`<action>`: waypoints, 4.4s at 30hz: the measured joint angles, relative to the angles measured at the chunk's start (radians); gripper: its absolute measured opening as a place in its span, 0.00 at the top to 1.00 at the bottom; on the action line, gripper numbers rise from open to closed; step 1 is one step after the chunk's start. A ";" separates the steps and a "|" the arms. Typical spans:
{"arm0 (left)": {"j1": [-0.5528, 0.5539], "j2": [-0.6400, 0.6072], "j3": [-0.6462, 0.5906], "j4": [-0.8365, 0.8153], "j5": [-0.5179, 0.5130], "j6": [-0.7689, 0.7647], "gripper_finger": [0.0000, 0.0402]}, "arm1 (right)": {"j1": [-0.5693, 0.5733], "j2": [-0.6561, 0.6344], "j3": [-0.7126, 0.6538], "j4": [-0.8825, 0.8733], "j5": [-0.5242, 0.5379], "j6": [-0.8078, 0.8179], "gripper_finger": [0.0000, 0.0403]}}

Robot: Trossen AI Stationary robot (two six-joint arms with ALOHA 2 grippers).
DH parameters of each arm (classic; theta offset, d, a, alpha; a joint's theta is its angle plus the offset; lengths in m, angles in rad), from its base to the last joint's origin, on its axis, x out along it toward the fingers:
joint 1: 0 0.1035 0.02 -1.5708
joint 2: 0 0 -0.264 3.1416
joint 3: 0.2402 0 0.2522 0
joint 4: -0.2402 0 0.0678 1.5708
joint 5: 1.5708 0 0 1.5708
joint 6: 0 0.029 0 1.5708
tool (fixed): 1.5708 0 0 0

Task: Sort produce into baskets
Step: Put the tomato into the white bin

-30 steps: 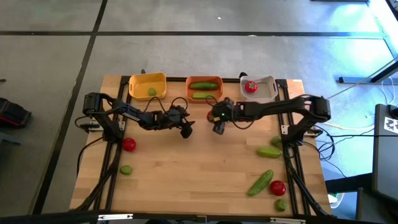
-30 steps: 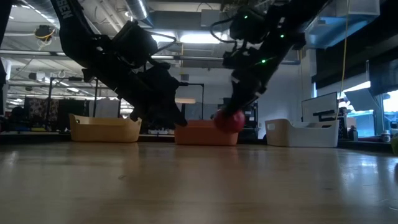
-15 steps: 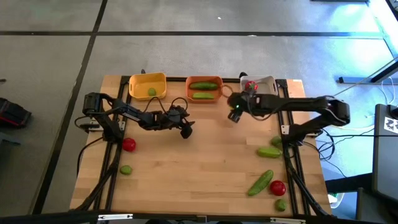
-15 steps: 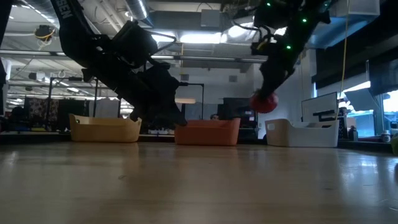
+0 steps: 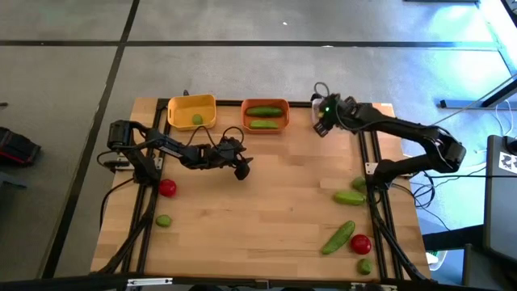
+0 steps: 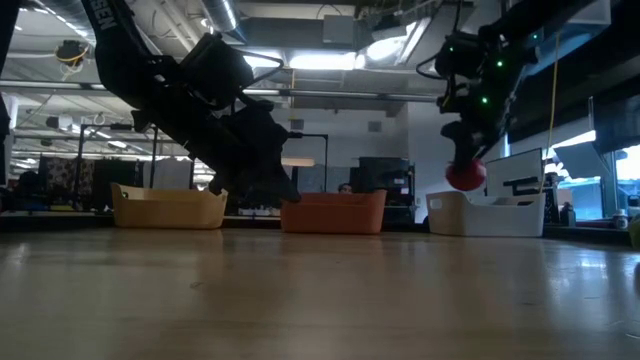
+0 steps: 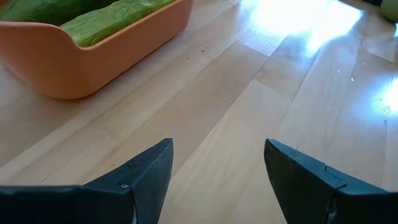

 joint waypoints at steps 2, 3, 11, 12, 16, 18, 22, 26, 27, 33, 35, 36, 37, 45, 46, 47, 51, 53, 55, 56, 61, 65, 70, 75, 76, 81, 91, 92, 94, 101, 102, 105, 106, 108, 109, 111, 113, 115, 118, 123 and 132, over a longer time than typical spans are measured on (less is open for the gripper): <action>0.000 0.000 0.000 0.000 0.000 0.006 0.38 | -0.040 0.000 0.000 0.016 -0.002 -0.001 0.47; 0.000 0.000 0.000 0.000 0.000 0.007 0.38 | -0.059 0.000 0.000 0.022 -0.002 -0.001 0.47; 0.000 0.000 0.000 0.000 0.000 0.010 0.38 | -0.195 0.013 0.000 0.026 -0.002 0.000 0.47; 0.000 0.000 0.000 0.000 0.000 0.014 0.38 | -0.208 0.017 0.000 0.027 -0.002 0.000 0.47; 0.000 0.000 0.000 0.000 0.000 0.019 0.38 | -0.247 0.040 0.000 0.036 -0.002 0.000 0.47; 0.000 0.000 0.000 0.000 0.001 0.024 0.38 | -0.263 0.056 0.000 0.037 -0.002 0.000 0.47; 0.000 0.000 0.000 0.000 0.001 0.027 0.38 | -0.290 0.105 0.000 0.040 -0.018 -0.001 0.47; 0.000 0.000 0.000 0.000 0.001 0.027 0.38 | -0.298 0.151 0.000 0.077 -0.063 0.000 0.47; 0.000 0.000 0.000 0.000 0.001 0.027 0.38 | -0.297 0.159 0.000 0.090 -0.063 -0.001 0.47; 0.000 0.000 0.000 0.000 0.001 0.027 0.38 | -0.296 0.169 0.000 0.119 -0.114 -0.004 0.47; 0.000 0.000 0.000 0.000 0.001 0.027 0.38 | -0.296 0.169 0.000 0.118 -0.116 -0.004 0.47; 0.000 0.000 0.000 0.000 0.001 0.027 0.38 | -0.296 0.169 0.000 0.118 -0.115 -0.004 0.47; 0.000 0.000 0.000 0.000 0.001 0.027 0.38 | -0.297 0.169 0.000 0.119 -0.114 -0.004 0.47; 0.000 0.000 0.000 0.000 0.002 0.027 0.38 | -0.298 0.185 0.000 0.148 -0.114 -0.004 0.47; 0.000 0.000 0.000 0.000 0.002 0.027 0.38 | -0.298 0.193 0.000 0.148 -0.114 -0.002 0.47; 0.000 0.000 0.000 0.000 0.002 0.027 0.38 | -0.297 0.202 0.000 0.149 -0.114 0.001 0.47; 0.000 0.000 0.000 0.000 0.002 0.027 0.38 | -0.297 0.243 0.000 0.150 -0.114 0.005 0.47; 0.000 0.000 0.000 0.000 0.002 0.029 0.38 | -0.297 0.261 0.000 0.160 -0.115 0.005 0.47; 0.000 0.000 0.000 0.000 0.002 0.031 0.38 | -0.297 0.274 0.000 0.175 -0.115 0.006 0.47; 0.000 0.000 0.000 0.000 0.002 0.031 0.38 | -0.297 0.280 0.000 0.183 -0.115 0.007 0.47; 0.000 0.000 0.000 0.000 0.002 0.032 0.38 | -0.296 0.307 0.001 0.205 -0.113 0.007 0.46; 0.000 0.000 0.000 0.000 0.002 0.032 0.38 | -0.295 0.312 0.002 0.206 -0.112 0.007 0.43; 0.000 0.000 0.000 0.001 0.002 0.033 0.38 | -0.295 0.313 0.002 0.204 -0.112 0.005 0.34; 0.000 0.000 0.000 0.002 0.002 0.033 0.38 | -0.295 0.314 0.002 0.200 -0.112 -0.008 0.25; 0.000 0.000 0.000 0.003 0.002 0.033 0.38 | -0.295 0.314 0.002 0.200 -0.113 -0.012 0.24; 0.000 0.000 0.000 0.003 0.002 0.031 0.38 | -0.295 0.287 0.000 0.194 -0.113 -0.028 0.22; 0.000 0.000 0.000 0.003 0.002 0.028 0.38 | -0.294 0.119 0.000 0.150 -0.137 -0.037 0.23; 0.000 0.000 0.000 0.003 0.002 0.028 0.38 | -0.294 0.101 0.000 0.141 -0.143 -0.038 0.23; 0.000 0.000 0.000 0.003 0.002 0.027 0.38 | -0.294 0.068 0.000 0.128 -0.157 -0.038 0.23; 0.000 0.001 0.000 0.003 0.002 0.027 0.38 | -0.282 -0.020 0.000 0.111 -0.278 -0.032 0.23; 0.000 0.001 0.000 0.003 0.002 0.026 0.38 | -0.272 -0.028 0.000 0.114 -0.297 -0.029 0.23; 0.000 0.000 0.000 0.003 0.002 0.026 0.38 | -0.219 -0.052 0.000 0.130 -0.359 -0.029 0.23; 0.000 0.001 0.000 0.003 0.005 0.026 0.38 | -0.196 -0.058 0.000 0.135 -0.374 -0.028 0.23; -0.003 0.001 0.000 0.002 0.006 0.034 0.38 | -0.140 -0.063 0.000 0.148 -0.400 -0.028 0.23; -0.005 0.001 0.000 0.000 0.005 0.053 0.38 | -0.108 -0.063 0.000 0.157 -0.402 -0.028 0.23; -0.012 0.001 0.000 -0.007 0.005 0.086 0.38 | -0.043 -0.063 0.000 0.165 -0.403 -0.028 0.23; -0.023 -0.009 0.000 -0.035 0.005 0.099 0.38 | 0.025 -0.063 0.000 0.180 -0.403 -0.028 0.23; -0.037 -0.033 0.000 -0.076 0.006 0.106 0.38 | 0.093 -0.063 0.000 0.196 -0.401 -0.024 0.23; -0.062 -0.091 0.001 -0.186 0.005 0.102 0.38 | 0.179 -0.063 0.000 0.225 -0.354 0.052 0.23; -0.114 -0.242 0.000 -0.396 0.005 0.086 0.38 | 0.281 -0.063 0.000 0.272 -0.338 0.108 0.23; -0.204 -0.519 0.075 -0.713 0.004 0.081 0.38 | 0.389 -0.062 0.000 0.325 -0.274 0.111 0.23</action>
